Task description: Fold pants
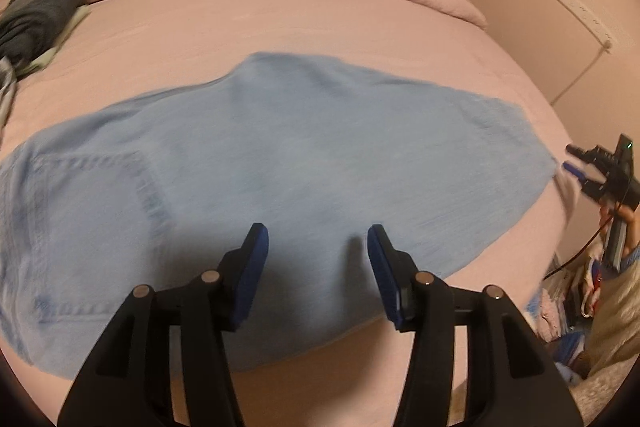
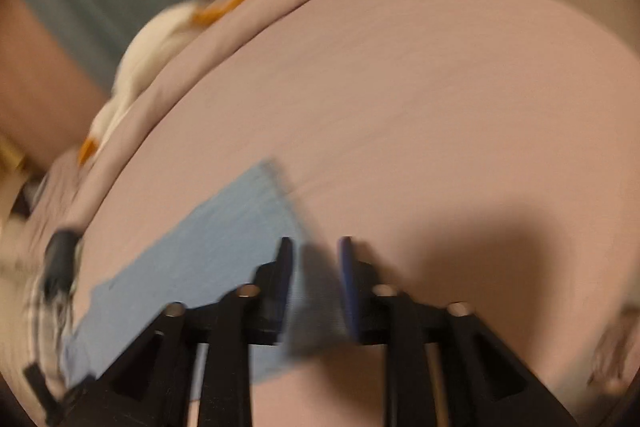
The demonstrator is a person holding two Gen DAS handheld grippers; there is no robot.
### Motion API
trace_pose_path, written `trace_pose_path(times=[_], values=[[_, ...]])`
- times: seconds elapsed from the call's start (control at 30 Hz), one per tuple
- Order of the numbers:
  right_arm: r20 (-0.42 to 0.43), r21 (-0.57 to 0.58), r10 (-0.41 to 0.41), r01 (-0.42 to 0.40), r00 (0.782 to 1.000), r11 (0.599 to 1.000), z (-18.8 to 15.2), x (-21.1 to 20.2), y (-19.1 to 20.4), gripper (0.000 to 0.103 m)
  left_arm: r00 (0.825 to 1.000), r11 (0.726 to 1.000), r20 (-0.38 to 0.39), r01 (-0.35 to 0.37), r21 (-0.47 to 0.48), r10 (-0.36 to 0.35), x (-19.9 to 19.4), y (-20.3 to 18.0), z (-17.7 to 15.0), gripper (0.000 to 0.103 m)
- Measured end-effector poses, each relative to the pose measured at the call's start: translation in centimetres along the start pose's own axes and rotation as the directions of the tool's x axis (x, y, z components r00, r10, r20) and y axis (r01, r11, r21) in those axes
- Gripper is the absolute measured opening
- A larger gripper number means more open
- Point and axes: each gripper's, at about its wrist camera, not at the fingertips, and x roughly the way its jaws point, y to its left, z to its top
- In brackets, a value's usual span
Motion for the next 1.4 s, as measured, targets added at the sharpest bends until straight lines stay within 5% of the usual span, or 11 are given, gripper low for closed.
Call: trace_pose_path(times=[0.17,0.33,0.53,0.7,1.0,1.13,1.3,1.4], values=[[-0.073,0.171,0.197,-0.183,0.978,0.968,-2.5,-1.0,-1.6,0.044,0.996,0.996,-0.008,0.088,0.001,-0.088,1.7,-2.6,1.7,0.051],[-0.124,0.287,0.295,-0.251,0.947,0.925,-4.0,2.2,-1.3,0.044,0.999,0.999,-0.040,0.014,0.038,-0.012,3.0,-3.7,1.9,0.051],[-0.041,0.303,0.303,-0.277,0.952,0.912,-2.9,4.2,-0.1,0.043,0.998,0.999,-0.048,-0.035,0.024,0.036,3.2,-3.4,1.2,0.051],[-0.038,0.276,0.259,-0.239,0.965,0.931,-2.9,4.1,0.4,0.017,0.998,0.999,-0.048,-0.037,0.029,0.039,3.1,-3.4,0.7,0.054],[-0.018,0.085,0.269,-0.266,0.963,0.960,-2.7,1.5,4.1,0.015,0.999,1.000,-0.039,-0.004,-0.010,0.003,2.8,-2.9,0.7,0.063],[-0.025,-0.073,0.265,-0.266,0.964,0.961,-2.8,0.7,8.3,0.015,0.995,0.991,-0.019,0.099,-0.086,-0.101,2.1,-2.6,1.0,0.064],[-0.048,-0.333,0.264,-0.265,0.963,0.905,-4.7,0.0,14.9,0.015,0.936,0.901,0.068,0.350,-0.255,-0.345,1.2,-1.5,1.4,0.073],[-0.070,-0.454,0.262,-0.265,0.962,0.851,-6.8,0.1,18.0,0.015,0.901,0.847,0.099,0.432,-0.311,-0.423,1.6,-1.6,1.9,0.074]])
